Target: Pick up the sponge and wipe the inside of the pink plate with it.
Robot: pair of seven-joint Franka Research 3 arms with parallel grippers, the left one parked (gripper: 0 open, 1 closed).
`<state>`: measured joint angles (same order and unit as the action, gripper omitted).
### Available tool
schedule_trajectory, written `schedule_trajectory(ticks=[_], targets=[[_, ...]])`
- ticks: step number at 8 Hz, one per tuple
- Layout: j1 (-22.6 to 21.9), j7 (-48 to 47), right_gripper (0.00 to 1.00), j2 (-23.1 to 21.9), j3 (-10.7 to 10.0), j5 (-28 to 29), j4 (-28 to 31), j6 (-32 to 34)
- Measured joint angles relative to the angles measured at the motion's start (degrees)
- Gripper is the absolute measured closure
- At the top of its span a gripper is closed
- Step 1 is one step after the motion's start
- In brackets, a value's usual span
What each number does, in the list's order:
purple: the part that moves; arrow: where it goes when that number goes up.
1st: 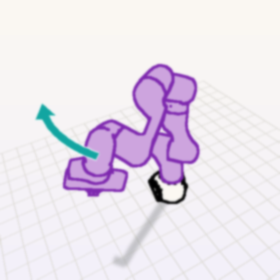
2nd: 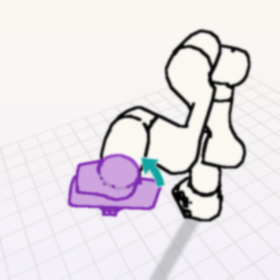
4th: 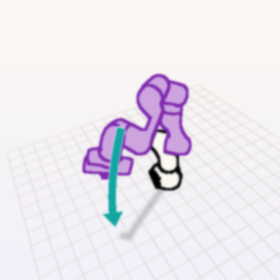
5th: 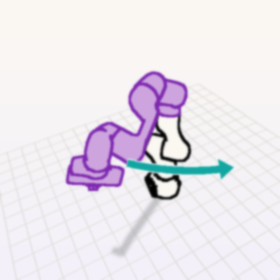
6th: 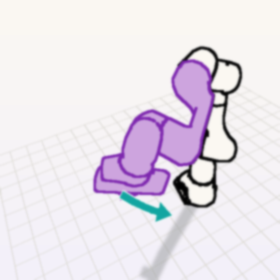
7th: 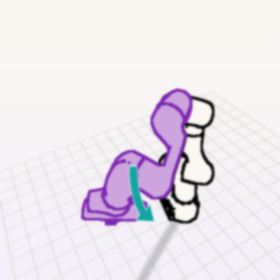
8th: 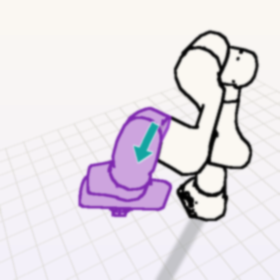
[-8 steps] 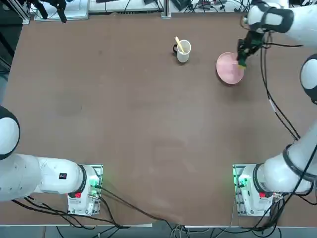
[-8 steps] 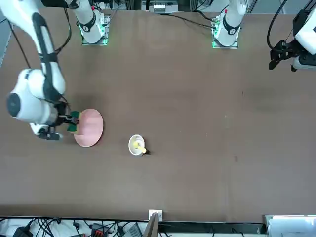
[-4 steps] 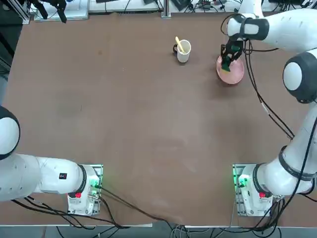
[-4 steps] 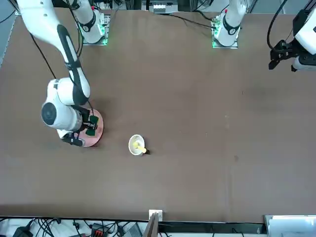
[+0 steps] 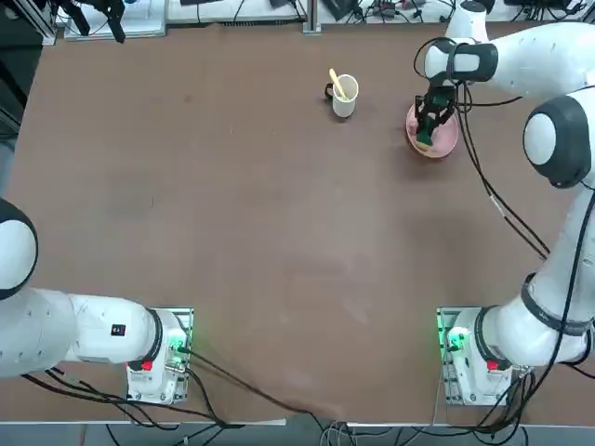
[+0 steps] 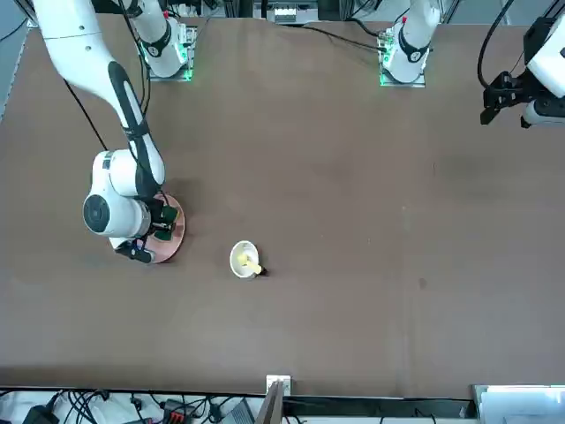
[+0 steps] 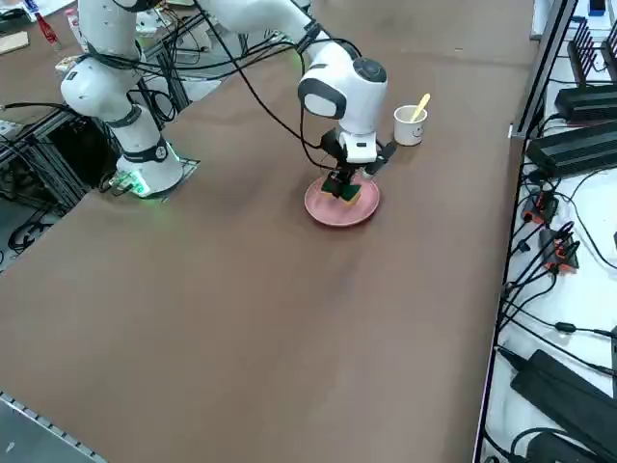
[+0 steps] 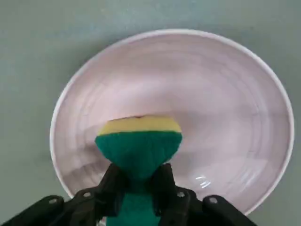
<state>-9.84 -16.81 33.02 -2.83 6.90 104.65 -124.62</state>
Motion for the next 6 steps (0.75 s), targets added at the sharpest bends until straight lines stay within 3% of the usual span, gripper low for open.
schedule_trajectory(ticks=[6], targets=[[0.09,0.97,0.67,-0.51,-0.79,-3.19,1.85,1.87]])
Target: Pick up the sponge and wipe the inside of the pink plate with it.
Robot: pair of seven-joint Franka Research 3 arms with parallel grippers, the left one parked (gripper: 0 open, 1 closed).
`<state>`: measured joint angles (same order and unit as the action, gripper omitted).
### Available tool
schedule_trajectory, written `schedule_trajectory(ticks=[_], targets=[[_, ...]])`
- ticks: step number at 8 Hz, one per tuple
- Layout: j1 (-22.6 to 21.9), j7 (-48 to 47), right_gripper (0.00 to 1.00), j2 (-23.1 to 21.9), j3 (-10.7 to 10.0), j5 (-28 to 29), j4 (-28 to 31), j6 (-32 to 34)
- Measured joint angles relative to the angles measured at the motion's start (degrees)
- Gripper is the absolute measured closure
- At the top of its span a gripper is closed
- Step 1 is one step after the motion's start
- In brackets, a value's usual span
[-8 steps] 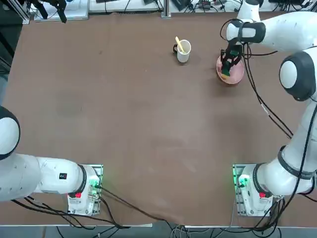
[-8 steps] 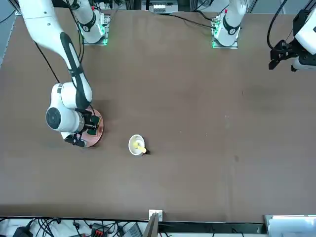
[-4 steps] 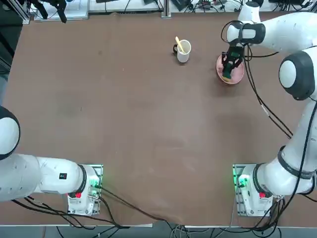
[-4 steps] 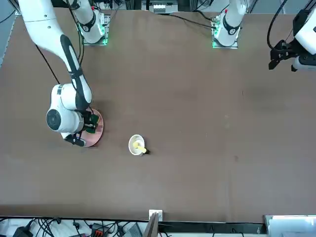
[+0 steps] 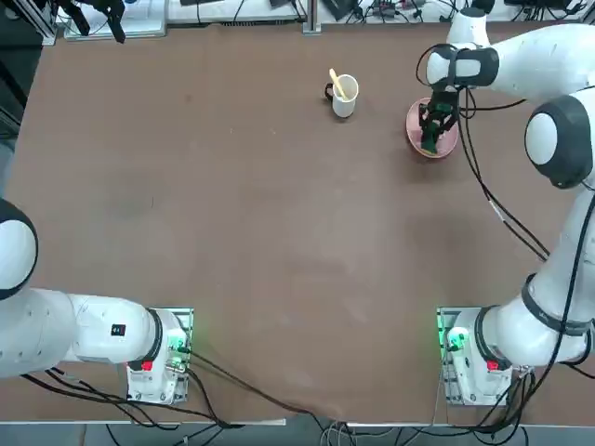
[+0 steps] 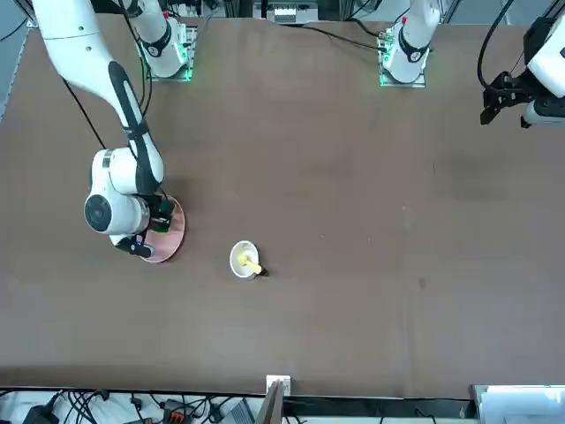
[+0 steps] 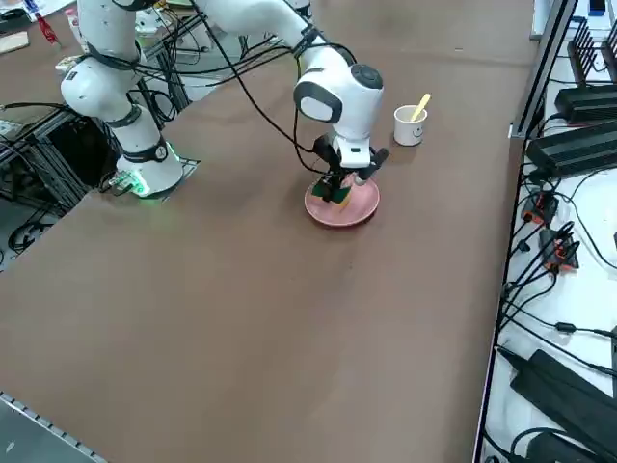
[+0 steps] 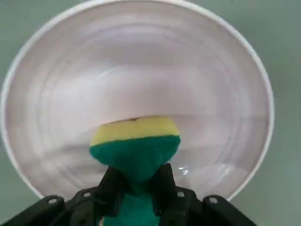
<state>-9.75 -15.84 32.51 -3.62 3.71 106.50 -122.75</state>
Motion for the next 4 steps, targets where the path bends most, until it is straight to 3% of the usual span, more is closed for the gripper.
schedule_trajectory(ticks=[4], targets=[[0.49,2.72,0.67,-0.03,-1.71,-3.88,0.04,0.93]])
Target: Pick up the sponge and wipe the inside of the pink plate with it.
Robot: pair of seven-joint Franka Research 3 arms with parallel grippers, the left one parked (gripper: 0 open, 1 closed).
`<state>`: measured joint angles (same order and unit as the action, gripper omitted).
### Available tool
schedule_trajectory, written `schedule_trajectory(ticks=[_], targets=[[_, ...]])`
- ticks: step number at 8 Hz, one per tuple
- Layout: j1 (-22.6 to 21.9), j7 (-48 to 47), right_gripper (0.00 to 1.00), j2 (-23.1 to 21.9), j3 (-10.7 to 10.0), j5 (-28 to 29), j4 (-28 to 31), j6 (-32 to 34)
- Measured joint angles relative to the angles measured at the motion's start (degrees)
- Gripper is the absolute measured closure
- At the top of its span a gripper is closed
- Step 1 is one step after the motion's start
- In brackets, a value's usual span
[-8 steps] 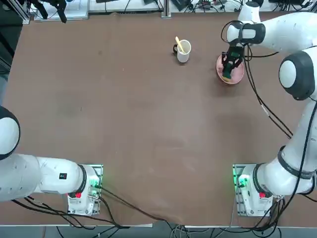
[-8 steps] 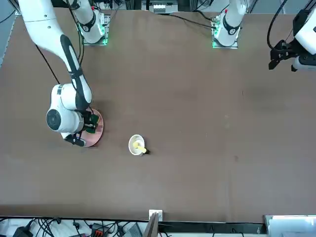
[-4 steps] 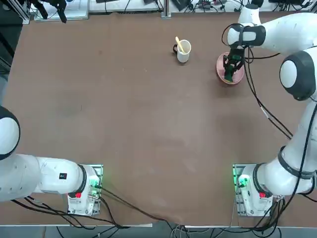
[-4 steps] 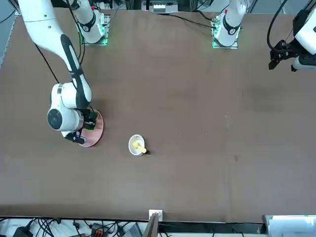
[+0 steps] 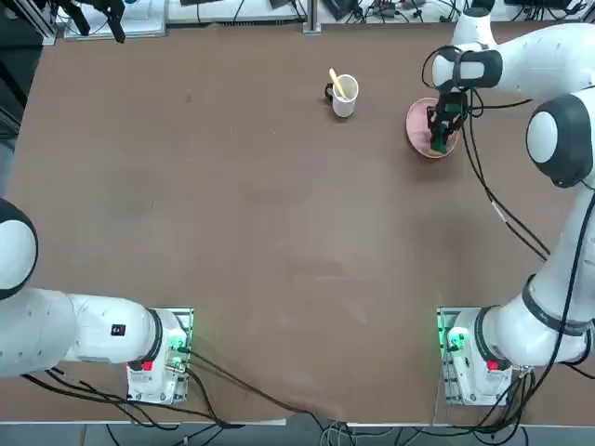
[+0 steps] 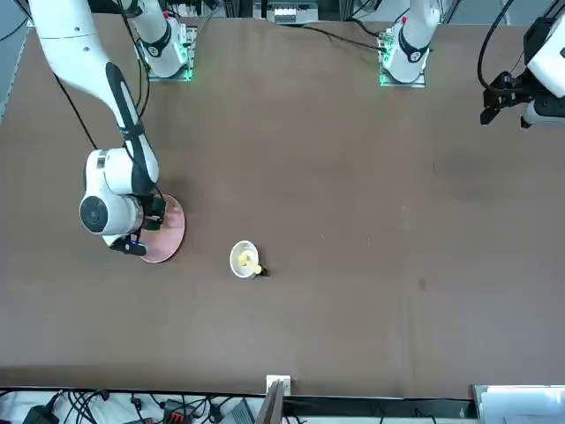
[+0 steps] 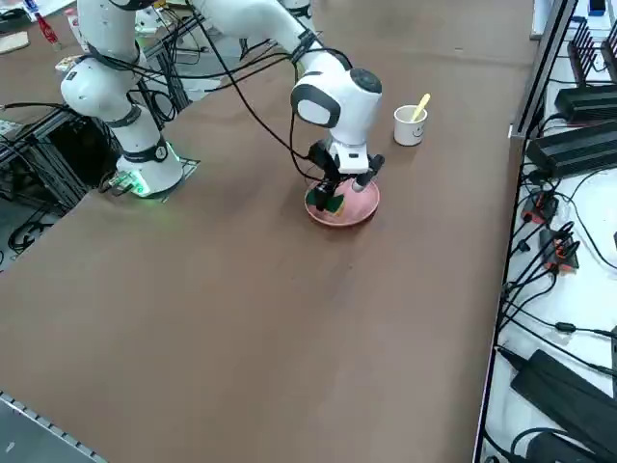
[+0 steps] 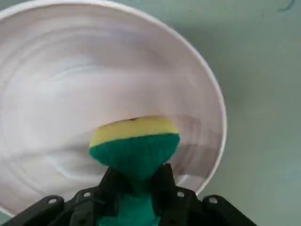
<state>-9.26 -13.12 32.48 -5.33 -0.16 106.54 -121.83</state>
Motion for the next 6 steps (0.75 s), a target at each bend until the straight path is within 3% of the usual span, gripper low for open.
schedule_trajectory(ticks=[6], targets=[[0.93,0.01,0.67,1.28,-0.08,-1.22,-2.25,-2.04]])
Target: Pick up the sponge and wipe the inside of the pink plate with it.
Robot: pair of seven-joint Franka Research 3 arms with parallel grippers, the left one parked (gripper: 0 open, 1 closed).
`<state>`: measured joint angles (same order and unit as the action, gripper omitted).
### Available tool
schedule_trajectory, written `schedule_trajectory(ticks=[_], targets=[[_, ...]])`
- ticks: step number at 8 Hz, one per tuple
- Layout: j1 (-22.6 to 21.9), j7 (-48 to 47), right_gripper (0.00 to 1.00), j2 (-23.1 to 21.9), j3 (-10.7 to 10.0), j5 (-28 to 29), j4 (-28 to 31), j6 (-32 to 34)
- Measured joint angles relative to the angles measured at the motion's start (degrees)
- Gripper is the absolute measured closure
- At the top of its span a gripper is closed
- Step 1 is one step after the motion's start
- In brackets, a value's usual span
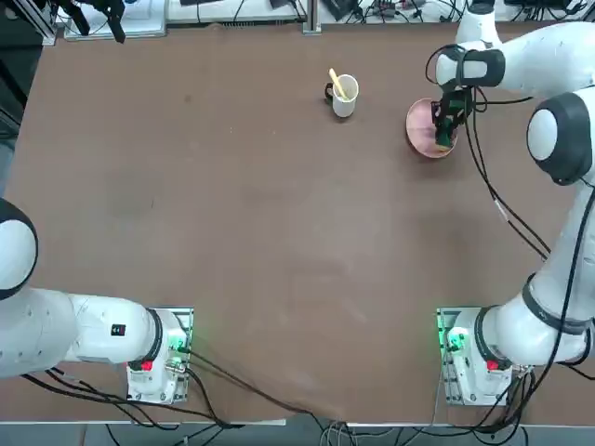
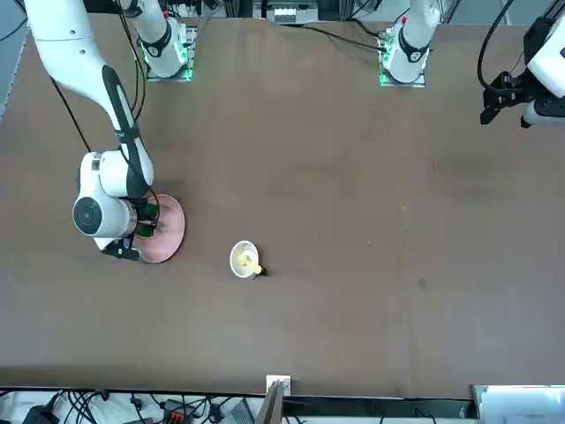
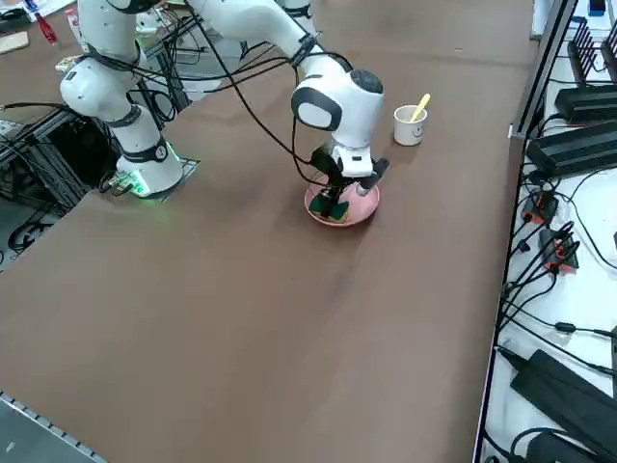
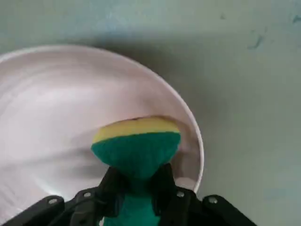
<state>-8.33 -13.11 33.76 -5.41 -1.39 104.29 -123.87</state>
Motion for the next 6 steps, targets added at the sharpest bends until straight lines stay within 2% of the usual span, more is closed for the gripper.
schedule_trajectory(ticks=[3,6], targets=[[-0.08,-1.42,0.67,1.68,0.13,0.03,-2.90,-0.19],[-2.33,-8.46,0.67,3.13,0.86,0.02,-5.27,-0.39]])
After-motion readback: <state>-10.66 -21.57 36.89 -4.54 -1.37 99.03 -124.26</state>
